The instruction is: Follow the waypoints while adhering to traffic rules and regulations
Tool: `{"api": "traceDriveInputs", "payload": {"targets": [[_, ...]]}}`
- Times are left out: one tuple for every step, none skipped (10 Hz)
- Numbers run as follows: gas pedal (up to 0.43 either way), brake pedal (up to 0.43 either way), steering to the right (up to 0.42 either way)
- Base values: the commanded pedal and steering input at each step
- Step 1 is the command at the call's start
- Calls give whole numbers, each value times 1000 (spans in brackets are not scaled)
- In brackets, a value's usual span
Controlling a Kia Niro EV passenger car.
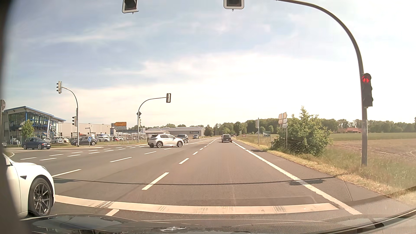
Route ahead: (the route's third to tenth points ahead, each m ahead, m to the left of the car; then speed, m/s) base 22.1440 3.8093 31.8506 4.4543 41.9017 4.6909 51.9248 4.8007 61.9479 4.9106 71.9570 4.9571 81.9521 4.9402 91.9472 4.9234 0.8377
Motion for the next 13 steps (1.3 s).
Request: {"api": "traceDriveInputs", "payload": {"targets": [[0, 79, -1], [0, 55, -1], [0, 30, -1], [0, 12, -1], [0, 0, -1], [0, 0, -1], [0, 0, -1], [0, 0, -1], [0, 0, -1], [0, 0, -1], [0, 0, -1], [0, 0, -1], [0, 6, -1]]}}
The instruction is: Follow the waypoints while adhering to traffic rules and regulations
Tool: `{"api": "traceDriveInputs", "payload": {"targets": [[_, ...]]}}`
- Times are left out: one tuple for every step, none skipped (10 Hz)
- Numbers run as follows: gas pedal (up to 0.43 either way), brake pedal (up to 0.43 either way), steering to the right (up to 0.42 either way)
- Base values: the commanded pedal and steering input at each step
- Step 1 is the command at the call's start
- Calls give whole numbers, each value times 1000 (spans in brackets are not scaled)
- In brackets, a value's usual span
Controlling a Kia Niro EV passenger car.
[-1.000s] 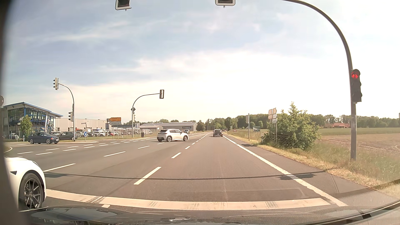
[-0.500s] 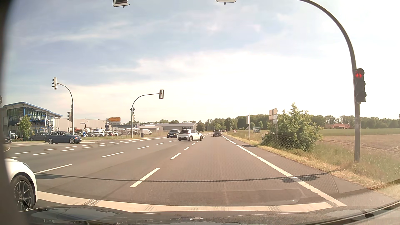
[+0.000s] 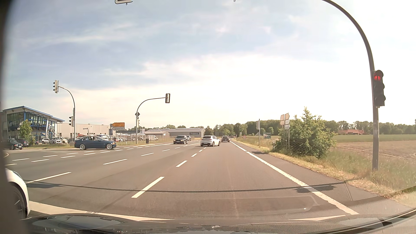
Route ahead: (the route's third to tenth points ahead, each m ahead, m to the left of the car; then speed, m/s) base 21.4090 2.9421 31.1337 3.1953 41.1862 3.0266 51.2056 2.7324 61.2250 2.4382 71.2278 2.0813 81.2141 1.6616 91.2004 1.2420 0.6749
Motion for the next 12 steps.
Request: {"api": "traceDriveInputs", "payload": {"targets": [[0, 37, -1], [0, 73, -1], [0, 122, -1], [0, 128, -1], [0, 146, -1], [0, 183, -1], [0, 201, -1], [0, 207, -1], [0, 213, -1], [0, 213, -1], [0, 213, -1], [0, 220, -1]]}}
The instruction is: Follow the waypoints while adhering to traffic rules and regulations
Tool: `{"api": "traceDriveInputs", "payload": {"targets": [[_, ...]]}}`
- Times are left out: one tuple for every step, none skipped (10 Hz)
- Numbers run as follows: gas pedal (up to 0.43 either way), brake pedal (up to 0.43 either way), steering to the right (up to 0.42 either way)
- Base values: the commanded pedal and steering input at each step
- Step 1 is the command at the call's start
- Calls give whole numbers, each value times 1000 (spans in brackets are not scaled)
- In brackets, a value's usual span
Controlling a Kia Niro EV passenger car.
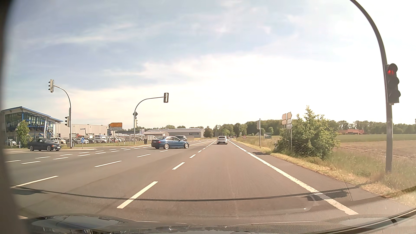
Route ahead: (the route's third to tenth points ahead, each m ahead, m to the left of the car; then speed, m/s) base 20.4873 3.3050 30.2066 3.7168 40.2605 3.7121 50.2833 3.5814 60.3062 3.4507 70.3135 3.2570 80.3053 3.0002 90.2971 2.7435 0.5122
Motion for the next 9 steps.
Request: {"api": "traceDriveInputs", "payload": {"targets": [[0, 220, -1], [0, 226, -1], [0, 226, -1], [0, 226, -1], [0, 226, -1], [0, 232, -1], [0, 232, -1], [0, 226, -1], [0, 232, -1]]}}
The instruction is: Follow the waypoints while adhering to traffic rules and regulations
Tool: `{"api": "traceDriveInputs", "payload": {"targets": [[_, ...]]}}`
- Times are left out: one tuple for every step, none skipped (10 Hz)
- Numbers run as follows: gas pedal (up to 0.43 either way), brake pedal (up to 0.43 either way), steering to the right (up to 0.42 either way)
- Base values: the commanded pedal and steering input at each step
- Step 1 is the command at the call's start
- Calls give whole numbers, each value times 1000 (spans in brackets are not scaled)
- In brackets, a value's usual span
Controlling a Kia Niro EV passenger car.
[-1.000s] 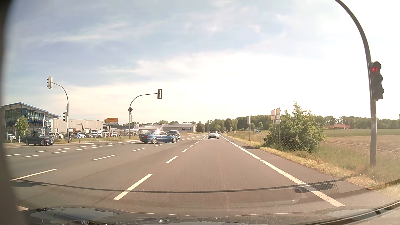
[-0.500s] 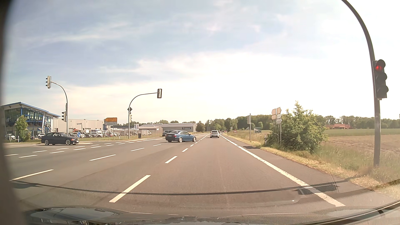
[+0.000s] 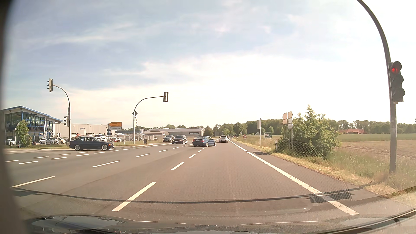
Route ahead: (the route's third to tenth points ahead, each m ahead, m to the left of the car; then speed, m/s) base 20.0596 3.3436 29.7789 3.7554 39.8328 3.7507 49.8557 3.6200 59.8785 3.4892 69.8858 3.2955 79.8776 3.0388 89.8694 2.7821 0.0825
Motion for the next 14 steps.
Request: {"api": "traceDriveInputs", "payload": {"targets": [[0, 226, -1], [0, 226, -1], [0, 232, -1], [0, 232, -1], [0, 232, -1], [0, 232, -1], [0, 232, -1], [0, 232, -1], [0, 232, -1], [0, 232, -1], [0, 232, -1], [0, 232, -1], [0, 238, -1], [0, 238, -1]]}}
